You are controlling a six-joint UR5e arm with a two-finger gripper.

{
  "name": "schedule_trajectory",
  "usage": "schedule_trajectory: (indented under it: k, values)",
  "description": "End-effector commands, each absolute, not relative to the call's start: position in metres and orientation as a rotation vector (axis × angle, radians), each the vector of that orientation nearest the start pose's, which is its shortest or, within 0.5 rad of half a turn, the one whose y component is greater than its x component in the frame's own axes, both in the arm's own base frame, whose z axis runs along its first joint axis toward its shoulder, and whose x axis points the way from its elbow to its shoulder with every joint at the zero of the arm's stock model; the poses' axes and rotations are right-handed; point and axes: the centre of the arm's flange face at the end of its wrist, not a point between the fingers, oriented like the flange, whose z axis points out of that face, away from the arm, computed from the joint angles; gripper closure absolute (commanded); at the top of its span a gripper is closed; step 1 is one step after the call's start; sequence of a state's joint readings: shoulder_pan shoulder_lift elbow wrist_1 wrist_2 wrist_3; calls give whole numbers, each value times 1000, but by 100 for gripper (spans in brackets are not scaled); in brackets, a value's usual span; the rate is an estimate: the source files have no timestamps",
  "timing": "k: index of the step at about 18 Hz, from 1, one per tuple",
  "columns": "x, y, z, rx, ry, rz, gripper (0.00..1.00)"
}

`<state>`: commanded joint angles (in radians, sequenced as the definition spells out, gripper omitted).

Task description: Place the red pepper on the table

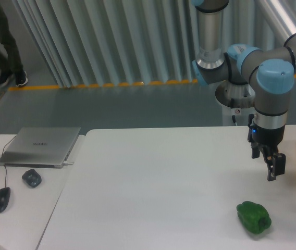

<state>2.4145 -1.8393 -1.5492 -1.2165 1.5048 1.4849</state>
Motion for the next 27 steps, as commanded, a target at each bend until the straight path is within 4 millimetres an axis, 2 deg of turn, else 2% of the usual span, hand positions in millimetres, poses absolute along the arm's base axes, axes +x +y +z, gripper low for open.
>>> schedule_trajectory:
  k: [4,9,12,14,19,21,23,27]
  values:
    - [-356,508,391,-2872,965,134,0]
    - [-354,503,377,-2913,972,116,0]
    - [-355,500,375,-2910,971,109,0]
    - [-355,498,370,-2904,965,156,0]
    - [-372,483,370,-2942,950,214,0]
    - [-375,479,369,-2952,1008,225,0]
    - [-387,466,367,-2930,1173,207,0]
    - [-422,421,363,-2844,1447,163,0]
